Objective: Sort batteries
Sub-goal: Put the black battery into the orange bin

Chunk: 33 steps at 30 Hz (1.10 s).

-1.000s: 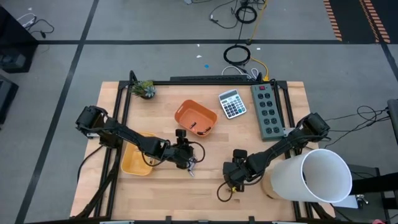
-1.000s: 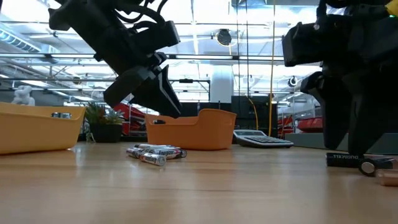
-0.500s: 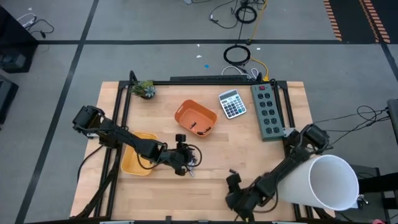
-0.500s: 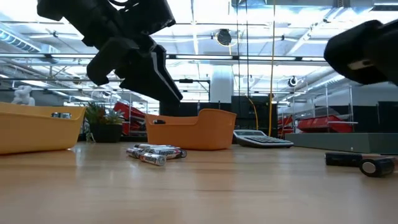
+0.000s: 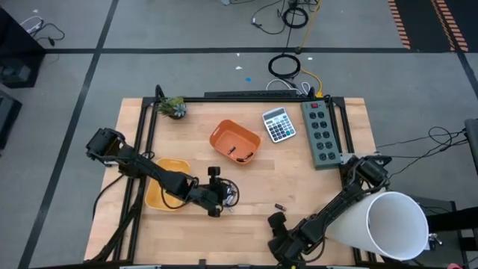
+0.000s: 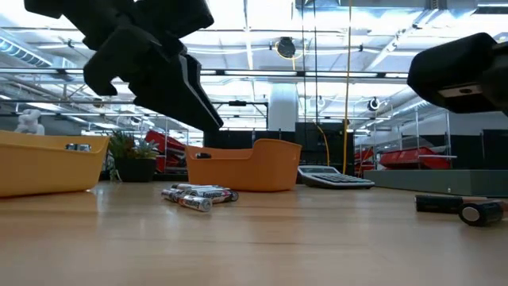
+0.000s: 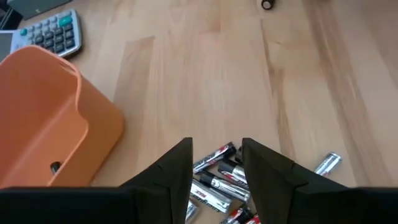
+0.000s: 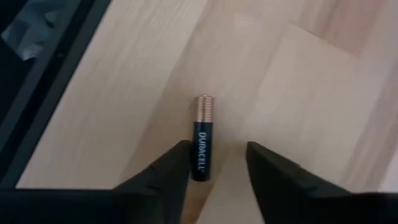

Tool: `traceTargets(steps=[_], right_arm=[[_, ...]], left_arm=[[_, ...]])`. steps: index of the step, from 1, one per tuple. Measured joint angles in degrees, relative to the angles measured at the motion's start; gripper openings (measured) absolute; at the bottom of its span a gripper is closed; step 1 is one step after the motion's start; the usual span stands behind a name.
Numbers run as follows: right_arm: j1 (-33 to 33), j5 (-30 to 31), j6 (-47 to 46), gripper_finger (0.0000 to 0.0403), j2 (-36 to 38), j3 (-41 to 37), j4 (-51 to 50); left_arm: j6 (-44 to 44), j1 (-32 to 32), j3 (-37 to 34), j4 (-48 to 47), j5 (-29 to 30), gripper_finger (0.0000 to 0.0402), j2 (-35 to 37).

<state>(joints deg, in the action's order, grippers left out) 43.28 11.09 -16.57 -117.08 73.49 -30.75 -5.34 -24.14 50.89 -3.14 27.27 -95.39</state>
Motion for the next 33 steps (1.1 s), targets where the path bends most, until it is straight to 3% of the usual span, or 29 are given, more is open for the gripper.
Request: traceTargets(steps=[9, 17, 21, 33], right_arm=[[-2.0, -4.4, 2.8, 0.0014, 0.0, -0.1, -0.1], [-4.5, -5.6, 5.4, 0.0005, 0.4, -0.3, 0.4], [-6.6, -5.7, 7.1, 0.0004, 0.7, -0.4, 1.6], [-13.3, 3.0, 14.4, 0.0002, 2.7, -0.6, 2.2]], left_arm=[[-1.9, -0.7, 0.0, -0.5, 0.2, 0.0148, 0.0], [-1.9, -0.7, 0.0, -1.1, 0.5, 0.0148, 0.0], [-2.3, -0.7, 0.0, -4.3, 5.4, 0.0148, 1.4], [-1.6, -1.5, 0.0, -11.6, 10.1, 0.0148, 12.9]])
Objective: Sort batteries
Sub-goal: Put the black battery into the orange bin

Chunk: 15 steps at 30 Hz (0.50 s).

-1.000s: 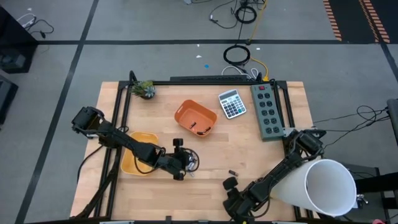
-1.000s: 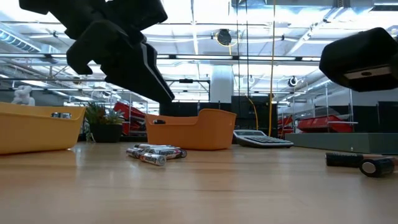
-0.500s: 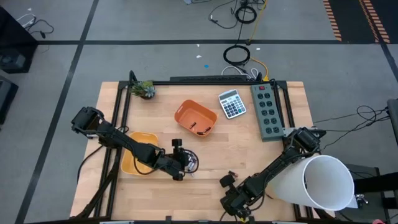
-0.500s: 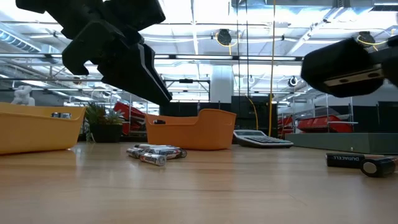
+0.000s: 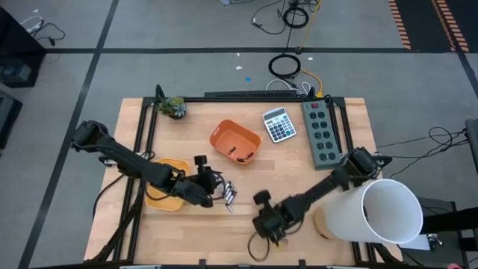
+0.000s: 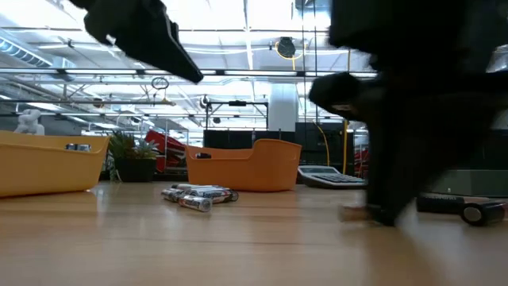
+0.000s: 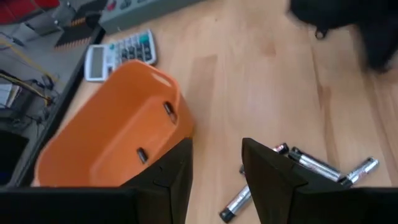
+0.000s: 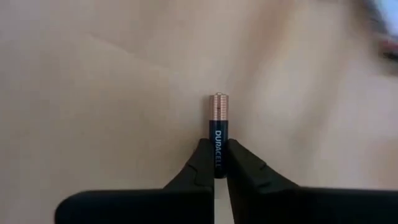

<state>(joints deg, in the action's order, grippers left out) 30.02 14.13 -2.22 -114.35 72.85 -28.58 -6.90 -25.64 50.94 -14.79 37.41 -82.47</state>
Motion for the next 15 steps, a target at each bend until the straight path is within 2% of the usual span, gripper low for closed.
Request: traceTargets(steps=[4, 13, 15], right_arm=[[-4.3, 1.8, 4.0, 0.0002, 2.5, 0.0, -0.3], [-16.1, -0.4, 19.6, 0.0002, 6.3, -0.5, 0.3], [-19.2, -3.1, 23.7, 0.0003, 7.7, -0.5, 0.9]], left_arm=[[3.2, 0.1, 0.0, -0.9, 0.1, 0.0147, 1.8], [8.8, 4.8, -7.0, 0.2, 3.4, 0.0147, 2.0], [9.5, 6.7, -8.9, 1.9, 3.2, 0.0147, 2.1]])
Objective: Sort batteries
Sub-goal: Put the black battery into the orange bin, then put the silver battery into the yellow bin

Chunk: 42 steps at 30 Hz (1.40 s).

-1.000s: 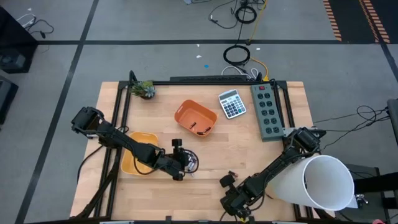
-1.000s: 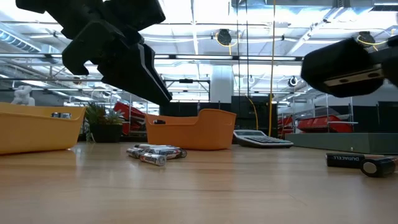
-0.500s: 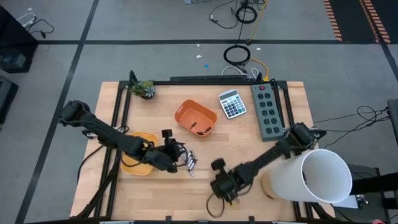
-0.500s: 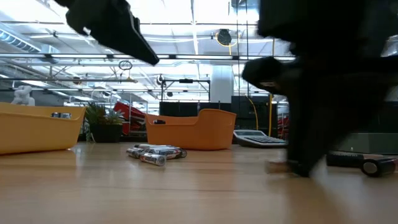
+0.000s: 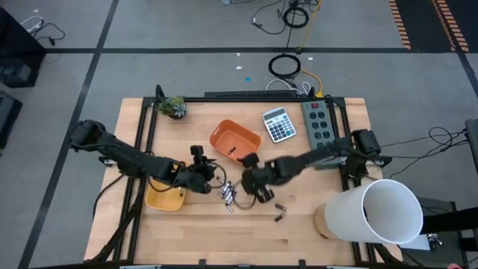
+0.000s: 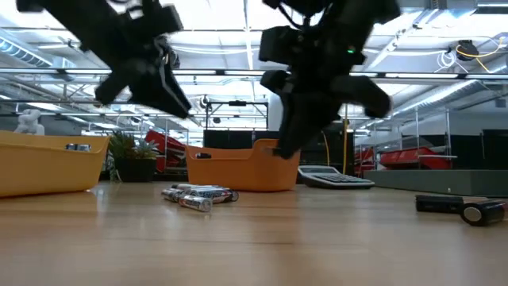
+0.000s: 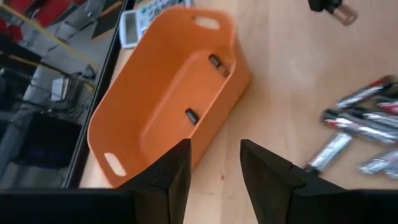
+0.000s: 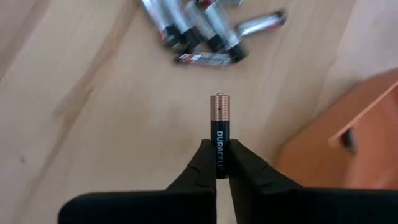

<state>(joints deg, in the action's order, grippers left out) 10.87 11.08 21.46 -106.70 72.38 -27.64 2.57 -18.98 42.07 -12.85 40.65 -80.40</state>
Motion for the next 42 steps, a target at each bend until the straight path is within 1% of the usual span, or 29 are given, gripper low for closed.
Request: traceTargets(steps=[3, 6, 9, 14, 17, 21, 25, 27, 29, 30, 32, 33, 36, 38, 40, 42], right_arm=[[-4.3, -7.5, 6.1, 0.0004, 1.9, 0.0, 2.8], [-8.2, -12.2, 10.1, 0.0004, 2.7, 0.1, 6.9], [-11.8, -12.7, 12.3, 0.0005, 2.9, 0.1, 10.3], [-18.1, -12.9, 12.5, 0.0006, 2.8, 0.1, 12.9], [-21.0, -15.0, 11.9, 0.0011, 2.8, 0.1, 12.2], [-23.8, -16.3, 9.3, 0.0037, 2.8, 0.0, 12.4], [-25.4, -16.6, 7.3, 0.0096, 2.8, -0.1, 10.8], [-25.2, -15.6, 7.0, 0.0127, 3.1, -0.1, 9.2], [-24.3, -11.5, 7.0, 0.0152, 4.6, -0.1, 6.4], [-23.6, -10.1, 7.0, 0.0161, 5.9, -0.2, 4.9], [-22.1, -9.6, 6.1, 0.0173, 9.1, -0.2, 2.7], [-21.0, -9.6, 5.3, 0.0175, 10.7, -0.1, 1.7], [-17.1, -10.0, 2.3, 0.0175, 13.4, -0.2, -1.6], [-14.3, -10.2, 0.4, 0.0173, 14.3, -2.1, -2.1], [-11.6, -11.8, -2.1, 0.0172, 14.9, -5.2, -0.7], [-9.1, -13.9, -5.5, 0.0172, 15.0, -9.0, 3.0]], left_arm=[[0.9, 2.5, -2.2, 4.0, -3.7, 0.0147, 0.3], [0.9, 4.3, -3.6, 7.1, -6.4, 0.0147, 0.6], [0.9, 5.8, -5.6, 10.3, -9.2, 0.0147, 0.9], [0.6, 7.5, -7.1, 11.4, -18.3, 0.0147, 0.9], [-0.6, 7.6, -7.3, 10.8, -20.2, 0.0147, 0.9], [-1.1, 7.6, -7.3, 10.8, -21.5, 0.0147, 0.9], [-2.2, 8.2, -7.3, 11.1, -21.4, 0.0147, 0.9], [-2.2, 8.4, -7.3, 11.1, -20.9, 0.0147, 0.9], [-2.1, 8.5, -7.3, 11.1, -19.0, 0.0147, 0.9], [-1.9, 8.5, -7.3, 11.0, -18.0, 0.0147, 0.9], [-0.9, 8.5, -7.2, 11.0, -17.8, 0.0147, 0.9], [-0.7, 8.5, -7.1, 10.8, -18.2, 0.0147, 0.9], [-0.7, 8.5, -6.1, 10.3, -22.3, 0.0147, 0.8], [-0.7, 8.5, -5.2, 9.7, -25.0, 0.0147, 0.8], [-0.7, 8.5, -4.4, 8.9, -26.6, 0.0147, 0.8], [-0.8, 8.3, -4.0, 8.8, -27.2, 0.0147, 0.8]])
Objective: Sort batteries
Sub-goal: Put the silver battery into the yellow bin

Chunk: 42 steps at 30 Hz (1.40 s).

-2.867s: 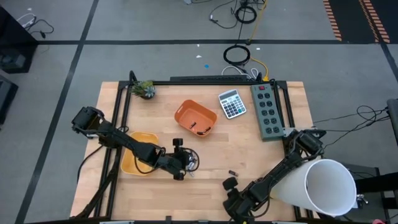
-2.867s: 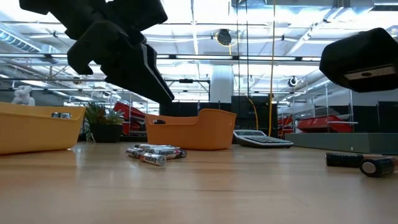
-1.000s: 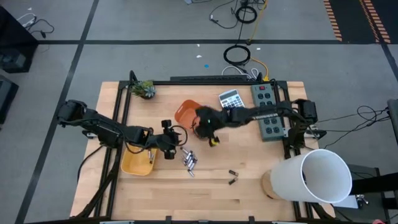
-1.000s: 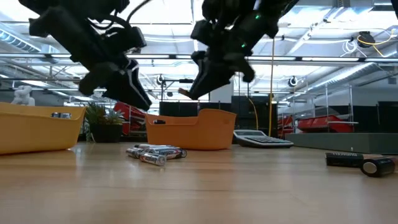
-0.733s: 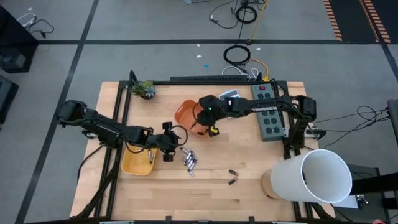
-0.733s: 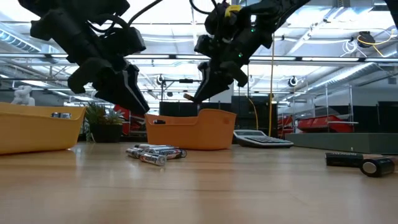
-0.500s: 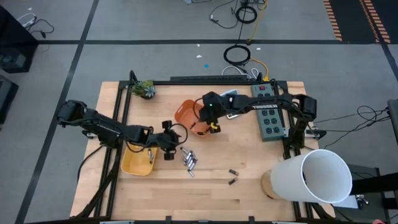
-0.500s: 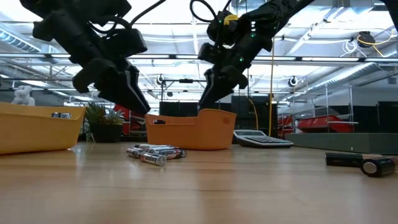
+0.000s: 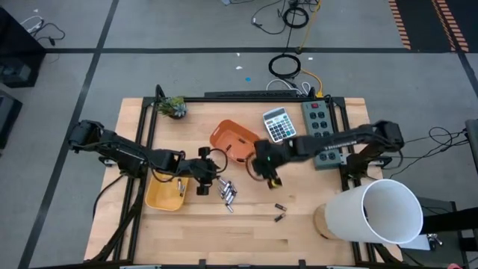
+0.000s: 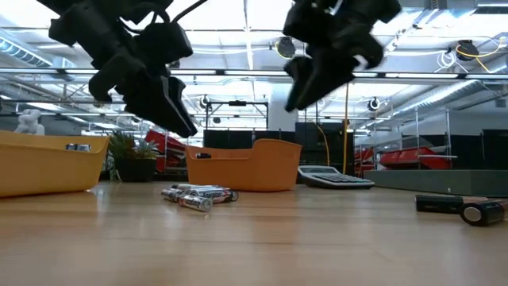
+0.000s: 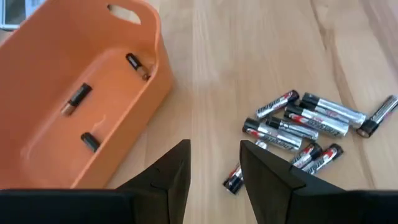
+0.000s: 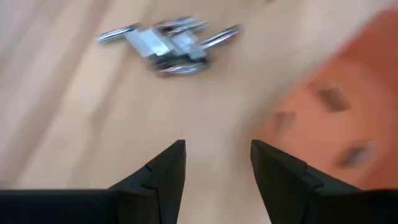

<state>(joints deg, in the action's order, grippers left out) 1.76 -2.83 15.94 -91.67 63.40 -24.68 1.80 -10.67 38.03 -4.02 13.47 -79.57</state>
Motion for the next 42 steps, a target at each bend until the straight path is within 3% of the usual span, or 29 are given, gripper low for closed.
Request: traceTargets(steps=[5, 12, 21, 27, 33, 42], right_arm=[[4.5, 0.4, -8.0, 0.0172, -0.1, -6.9, 5.4], [8.8, 7.2, -15.6, 0.0171, -0.1, -9.8, 10.5], [12.6, 9.8, -18.1, 0.0171, -0.1, -17.8, 33.2], [13.0, 13.4, -18.4, 0.0171, -0.1, -24.8, 47.6], [13.0, 13.5, -18.2, 0.0171, -0.1, -26.7, 49.8], [13.0, 13.4, -17.3, 0.0171, -0.1, -26.8, 48.8]], left_arm=[[0.0, -0.3, 0.2, -0.5, -3.4, 0.0148, 0.0], [0.0, -0.3, 0.2, -5.3, -3.6, 0.0148, 0.0], [0.5, 0.2, 0.2, -4.3, -7.8, 0.015, -0.6], [0.8, 2.0, 0.5, -2.7, -10.4, 0.0182, -5.4], [4.0, 3.8, 2.9, -2.4, -10.7, 0.0196, -9.3], [7.1, 6.6, 5.0, -2.3, -17.1, 0.0195, -16.5]])
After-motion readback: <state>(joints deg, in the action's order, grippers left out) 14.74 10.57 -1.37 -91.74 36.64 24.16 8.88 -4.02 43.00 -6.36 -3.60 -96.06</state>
